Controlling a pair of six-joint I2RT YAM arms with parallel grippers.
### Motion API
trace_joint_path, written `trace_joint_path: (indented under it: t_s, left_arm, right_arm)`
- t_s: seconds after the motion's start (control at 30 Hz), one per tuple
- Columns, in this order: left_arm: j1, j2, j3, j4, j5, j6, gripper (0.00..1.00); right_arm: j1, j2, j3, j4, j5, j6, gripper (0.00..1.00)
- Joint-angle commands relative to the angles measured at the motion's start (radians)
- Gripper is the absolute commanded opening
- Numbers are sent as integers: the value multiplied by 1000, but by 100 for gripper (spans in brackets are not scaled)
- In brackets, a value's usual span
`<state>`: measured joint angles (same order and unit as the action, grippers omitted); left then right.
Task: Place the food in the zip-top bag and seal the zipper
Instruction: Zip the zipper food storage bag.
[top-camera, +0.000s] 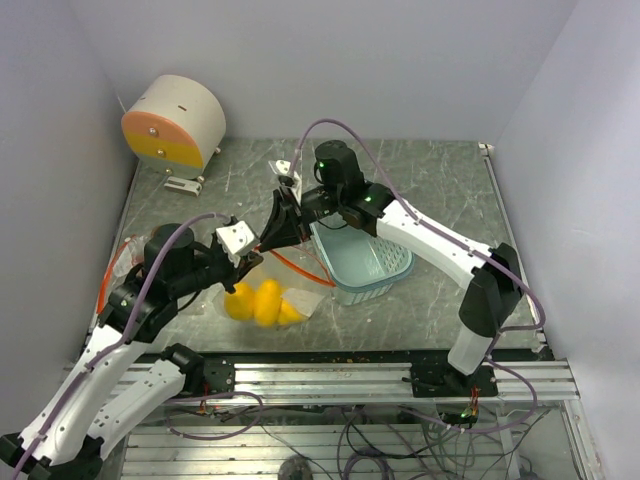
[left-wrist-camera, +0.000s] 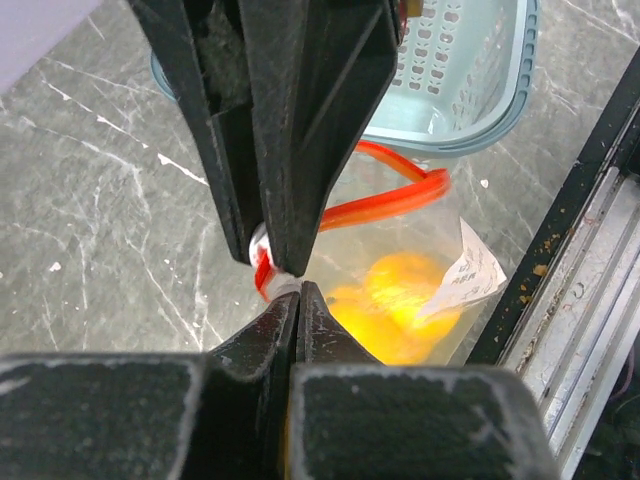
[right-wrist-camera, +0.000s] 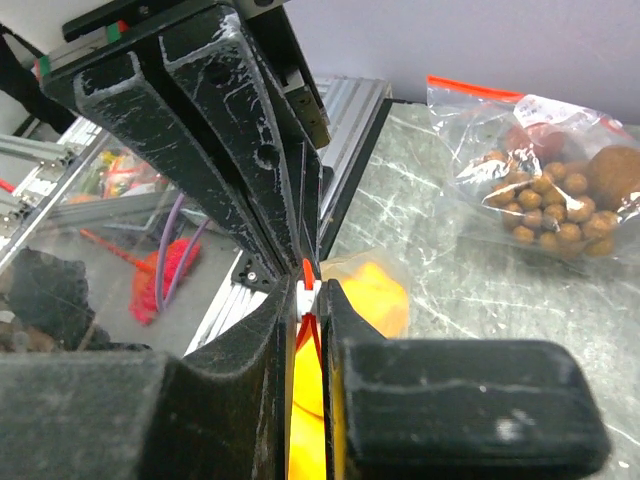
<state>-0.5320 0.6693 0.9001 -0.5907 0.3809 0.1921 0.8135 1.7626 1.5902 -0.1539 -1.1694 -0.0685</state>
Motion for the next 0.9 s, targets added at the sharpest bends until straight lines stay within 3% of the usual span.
trace_joint_path:
  t_s: [0.0, 0.23, 0.43, 0.73, 0.87]
  left_arm:
    - [-5, -30, 24, 5, -51, -10, 7]
    - [-5, -75, 32, 28, -220, -78, 7]
    - [-5, -120, 21, 52, -281, -96, 7]
    - [-5, -115, -24, 109, -173, -111, 7]
    - [-5, -117, -44, 138, -158, -124, 7]
  right_arm:
    - [4, -60, 6, -41, 27, -68, 4]
    - [1, -56, -12, -157, 48, -179, 5]
    - [1, -68, -32, -215, 58, -234, 6]
    - [0, -107, -74, -59, 179, -97, 7]
    - [-4, -99, -68, 20, 226, -11, 20]
